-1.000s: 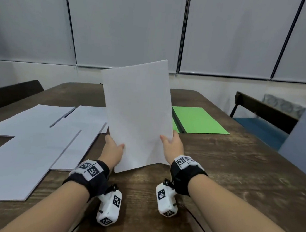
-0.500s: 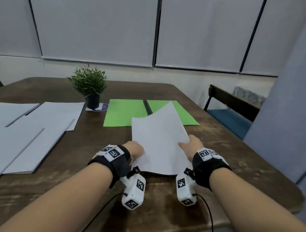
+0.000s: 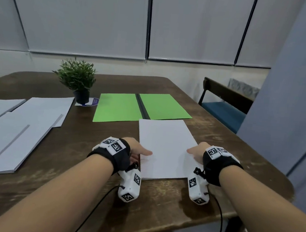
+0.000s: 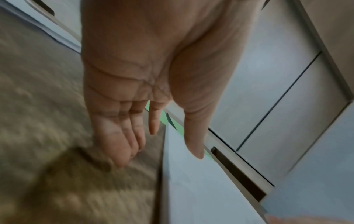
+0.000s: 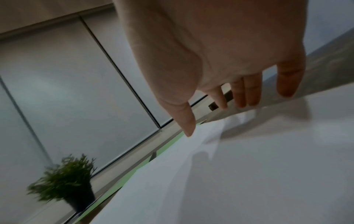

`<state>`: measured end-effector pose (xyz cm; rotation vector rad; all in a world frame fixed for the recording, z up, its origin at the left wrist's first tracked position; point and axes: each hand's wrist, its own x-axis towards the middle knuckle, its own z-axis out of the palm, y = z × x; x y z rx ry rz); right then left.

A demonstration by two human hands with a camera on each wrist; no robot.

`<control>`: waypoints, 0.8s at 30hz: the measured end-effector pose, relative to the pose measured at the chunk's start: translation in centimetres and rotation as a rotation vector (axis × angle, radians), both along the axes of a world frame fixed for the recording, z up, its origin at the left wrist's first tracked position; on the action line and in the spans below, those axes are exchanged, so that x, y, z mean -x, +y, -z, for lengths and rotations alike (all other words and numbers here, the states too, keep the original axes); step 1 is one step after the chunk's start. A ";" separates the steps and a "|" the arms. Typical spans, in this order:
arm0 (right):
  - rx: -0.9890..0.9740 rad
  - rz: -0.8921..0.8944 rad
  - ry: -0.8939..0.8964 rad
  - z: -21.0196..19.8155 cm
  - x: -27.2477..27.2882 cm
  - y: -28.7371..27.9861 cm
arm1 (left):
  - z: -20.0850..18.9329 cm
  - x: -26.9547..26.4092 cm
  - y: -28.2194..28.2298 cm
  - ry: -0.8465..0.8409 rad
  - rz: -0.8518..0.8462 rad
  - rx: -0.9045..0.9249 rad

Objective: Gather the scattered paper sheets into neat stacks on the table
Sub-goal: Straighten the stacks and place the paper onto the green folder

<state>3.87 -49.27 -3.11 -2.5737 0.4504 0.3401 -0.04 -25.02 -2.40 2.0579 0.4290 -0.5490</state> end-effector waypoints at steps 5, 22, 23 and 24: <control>0.119 -0.074 -0.106 -2.4 0.4 4.7 | -2.7 1.6 6.5 -0.076 -0.116 -0.110; -0.522 -0.697 -0.116 -0.5 5.9 42.2 | -4.4 18.7 42.1 -0.032 -0.693 -0.490; -0.518 -0.717 -0.090 -0.3 6.2 43.9 | -4.0 19.0 43.1 -0.007 -0.706 -0.494; -0.514 -0.734 -0.067 0.0 6.4 45.5 | -3.7 19.2 44.0 0.019 -0.711 -0.499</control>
